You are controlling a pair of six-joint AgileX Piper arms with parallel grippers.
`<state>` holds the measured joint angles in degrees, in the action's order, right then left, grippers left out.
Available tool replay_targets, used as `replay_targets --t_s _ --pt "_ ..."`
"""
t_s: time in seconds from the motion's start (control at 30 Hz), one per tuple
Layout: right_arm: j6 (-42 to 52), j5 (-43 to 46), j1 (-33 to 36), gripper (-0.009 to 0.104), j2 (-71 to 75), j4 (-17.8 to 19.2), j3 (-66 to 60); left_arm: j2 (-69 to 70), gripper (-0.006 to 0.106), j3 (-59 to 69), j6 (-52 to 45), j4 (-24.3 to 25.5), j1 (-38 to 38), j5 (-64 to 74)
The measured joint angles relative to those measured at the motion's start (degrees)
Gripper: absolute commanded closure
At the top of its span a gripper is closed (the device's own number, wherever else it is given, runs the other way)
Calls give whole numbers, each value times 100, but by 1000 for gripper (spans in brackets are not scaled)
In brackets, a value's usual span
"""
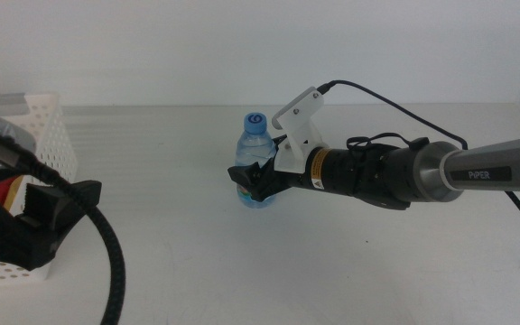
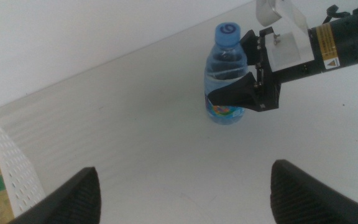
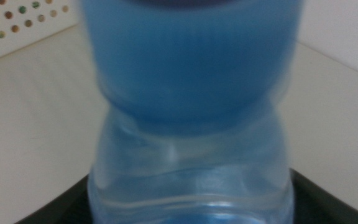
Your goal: Use arms to grab the bottles and put them into the dustbin to the left of the table.
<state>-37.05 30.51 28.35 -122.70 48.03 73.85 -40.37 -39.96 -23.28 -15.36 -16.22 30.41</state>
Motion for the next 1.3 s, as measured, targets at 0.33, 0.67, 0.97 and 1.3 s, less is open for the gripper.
replay_targets --t_s 0.33,0.67,0.97,1.3 --pt "-6 32 0 10 988 -257 -826 0 10 0 0 0 0 0" --pt "12 -596 0 17 2838 -951 -1841 0 10 0 0 0 0 0" --pt "332 -1885 90 23 4986 -1710 -2563 0 10 0 0 0 0 0" --pt "3575 -3987 890 23 6748 -4447 -2829 0 10 0 0 0 0 0"
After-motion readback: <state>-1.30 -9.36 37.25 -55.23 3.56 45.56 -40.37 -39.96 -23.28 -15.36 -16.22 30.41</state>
